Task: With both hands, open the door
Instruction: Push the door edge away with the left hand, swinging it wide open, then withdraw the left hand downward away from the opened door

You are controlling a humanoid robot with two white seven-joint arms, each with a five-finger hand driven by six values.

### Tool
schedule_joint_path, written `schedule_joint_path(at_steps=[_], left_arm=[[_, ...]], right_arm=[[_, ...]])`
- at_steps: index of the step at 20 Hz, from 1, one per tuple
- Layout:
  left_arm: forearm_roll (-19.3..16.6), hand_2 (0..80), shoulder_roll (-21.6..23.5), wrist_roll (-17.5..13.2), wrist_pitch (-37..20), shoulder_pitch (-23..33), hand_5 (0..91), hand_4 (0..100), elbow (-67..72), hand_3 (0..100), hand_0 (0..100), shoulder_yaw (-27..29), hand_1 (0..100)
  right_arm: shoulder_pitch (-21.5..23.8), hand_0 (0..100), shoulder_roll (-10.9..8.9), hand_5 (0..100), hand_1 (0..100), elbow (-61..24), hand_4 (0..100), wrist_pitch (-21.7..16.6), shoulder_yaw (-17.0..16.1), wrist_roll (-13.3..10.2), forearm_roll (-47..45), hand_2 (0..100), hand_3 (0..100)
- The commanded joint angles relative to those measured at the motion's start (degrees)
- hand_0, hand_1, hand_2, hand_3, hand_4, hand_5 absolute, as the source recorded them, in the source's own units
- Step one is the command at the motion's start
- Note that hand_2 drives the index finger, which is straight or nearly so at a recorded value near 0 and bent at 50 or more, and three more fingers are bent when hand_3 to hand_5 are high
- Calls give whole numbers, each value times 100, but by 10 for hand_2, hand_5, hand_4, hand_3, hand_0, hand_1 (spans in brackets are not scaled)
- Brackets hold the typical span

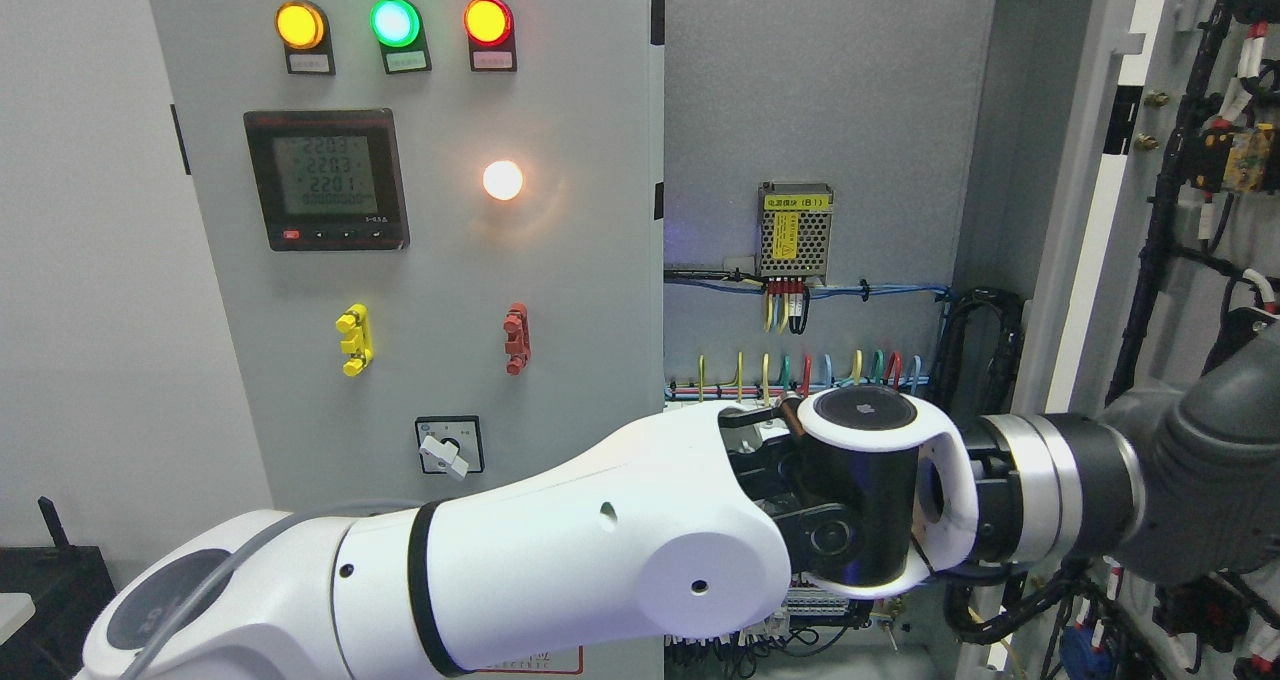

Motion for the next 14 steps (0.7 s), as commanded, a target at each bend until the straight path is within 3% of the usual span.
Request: schedule_joint_path(at_steps=[1, 7, 14], left_arm=[[-279, 0, 877, -289, 64, 447, 0, 31, -196, 0, 0, 242, 0], [-710, 0, 2045, -413, 46, 1502, 0, 31, -1206, 0, 0, 488, 0], [-711, 0, 3215, -712, 28, 2118, 0, 31, -1832, 0, 0, 488, 0]], right_arm=[[0, 107, 2, 0, 0, -3, 0, 3, 0, -2, 0, 0, 0], [0, 107, 2, 0, 0, -3, 0, 3, 0, -2, 0, 0, 0], [0, 107, 2, 0, 0, 5, 0, 3, 0, -2, 0, 0, 0]])
